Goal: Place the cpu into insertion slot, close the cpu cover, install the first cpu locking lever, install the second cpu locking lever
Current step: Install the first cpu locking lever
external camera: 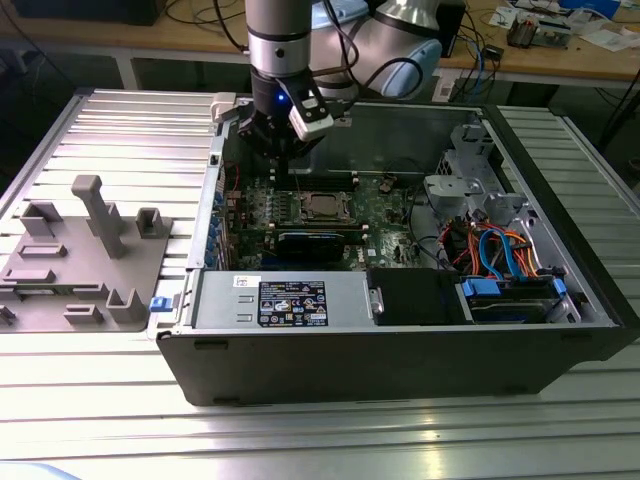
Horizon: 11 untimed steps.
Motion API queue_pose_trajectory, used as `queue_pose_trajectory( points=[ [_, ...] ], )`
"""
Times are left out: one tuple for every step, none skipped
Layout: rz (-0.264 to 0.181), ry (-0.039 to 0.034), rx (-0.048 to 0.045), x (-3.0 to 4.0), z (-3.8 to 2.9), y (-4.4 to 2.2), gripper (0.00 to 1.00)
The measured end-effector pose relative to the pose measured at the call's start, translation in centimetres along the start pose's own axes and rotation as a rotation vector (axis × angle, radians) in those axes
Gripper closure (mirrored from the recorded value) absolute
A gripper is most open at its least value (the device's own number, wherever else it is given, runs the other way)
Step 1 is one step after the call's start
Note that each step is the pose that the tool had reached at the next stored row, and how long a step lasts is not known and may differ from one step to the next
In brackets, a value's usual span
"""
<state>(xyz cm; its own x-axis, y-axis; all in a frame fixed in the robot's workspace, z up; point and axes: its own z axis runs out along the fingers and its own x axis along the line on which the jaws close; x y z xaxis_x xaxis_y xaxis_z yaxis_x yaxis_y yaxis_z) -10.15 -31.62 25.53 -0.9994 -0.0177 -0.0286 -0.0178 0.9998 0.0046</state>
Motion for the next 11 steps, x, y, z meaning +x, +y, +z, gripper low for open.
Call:
queue_pose_trajectory(
  points=[
    [0.0, -0.0002, 0.0003, 0.0, -0.05, 0.17, 0.89],
    [0.0, -0.0005, 0.0005, 0.0, -0.09, 0.33, 0.89],
    [0.0, -0.001, 0.0008, 0.0, -0.16, 0.49, 0.89],
    [0.0, -0.0014, 0.0011, 0.0, -0.23, 0.63, 0.89],
    [-0.001, -0.0018, 0.0013, -0.01, -0.29, 0.73, 0.89],
    [-0.001, -0.0021, 0.0014, -0.01, -0.32, 0.86, 0.89],
    [-0.001, -0.0021, 0.0016, -0.02, -0.33, 0.89, 0.89],
    [-0.001, -0.0021, 0.0015, -0.06, -0.32, 0.9, 0.89],
    [-0.001, -0.0022, 0.0014, -0.13, -0.31, 0.91, 0.89],
    [-0.001, -0.0022, 0.0015, -0.22, -0.32, 0.92, 0.89],
    [-0.001, -0.0022, 0.0016, -0.3, -0.31, 0.94, 0.89]
  ],
)
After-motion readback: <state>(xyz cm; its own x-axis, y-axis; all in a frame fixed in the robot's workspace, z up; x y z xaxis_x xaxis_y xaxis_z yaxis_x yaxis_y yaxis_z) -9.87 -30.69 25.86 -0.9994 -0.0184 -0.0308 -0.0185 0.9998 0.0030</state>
